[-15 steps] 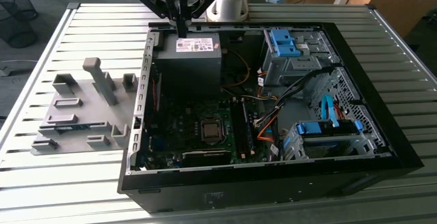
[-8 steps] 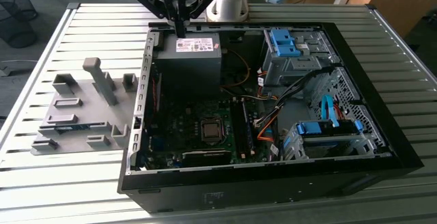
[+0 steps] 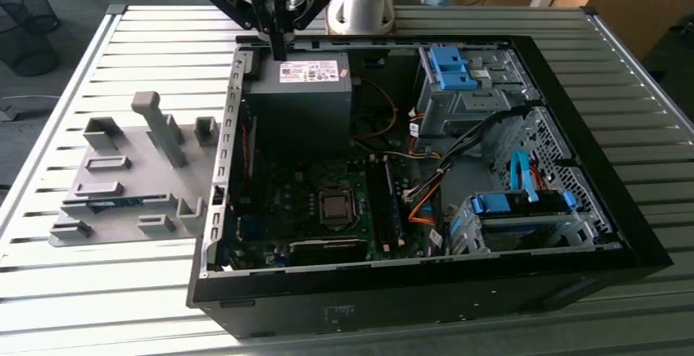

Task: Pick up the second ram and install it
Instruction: 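Reach for the second ram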

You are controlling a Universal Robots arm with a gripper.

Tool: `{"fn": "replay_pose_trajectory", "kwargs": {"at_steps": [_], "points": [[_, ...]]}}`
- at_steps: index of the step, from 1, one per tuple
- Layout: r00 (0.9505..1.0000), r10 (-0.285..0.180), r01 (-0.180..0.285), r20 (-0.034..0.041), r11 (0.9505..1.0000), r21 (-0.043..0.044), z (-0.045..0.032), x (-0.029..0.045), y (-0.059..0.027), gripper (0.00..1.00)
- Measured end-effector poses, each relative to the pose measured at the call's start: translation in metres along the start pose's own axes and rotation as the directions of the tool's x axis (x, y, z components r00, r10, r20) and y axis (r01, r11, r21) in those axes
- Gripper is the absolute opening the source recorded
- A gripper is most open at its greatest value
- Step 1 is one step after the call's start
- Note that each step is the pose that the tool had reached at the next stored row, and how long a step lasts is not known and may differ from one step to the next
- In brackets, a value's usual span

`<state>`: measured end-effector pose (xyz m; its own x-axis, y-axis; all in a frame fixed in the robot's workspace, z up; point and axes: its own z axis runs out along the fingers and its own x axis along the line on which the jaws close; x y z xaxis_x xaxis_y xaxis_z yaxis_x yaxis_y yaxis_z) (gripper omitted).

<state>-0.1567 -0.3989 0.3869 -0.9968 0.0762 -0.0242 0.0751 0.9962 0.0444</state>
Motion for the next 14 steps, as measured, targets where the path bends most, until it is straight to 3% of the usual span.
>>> {"fn": "replay_pose_trajectory", "kwargs": {"at_steps": [14], "points": [[1.0, 0.0, 0.0, 0.0, 1.0, 0.0, 0.0, 0.0202, -0.0015, 0.11]]}}
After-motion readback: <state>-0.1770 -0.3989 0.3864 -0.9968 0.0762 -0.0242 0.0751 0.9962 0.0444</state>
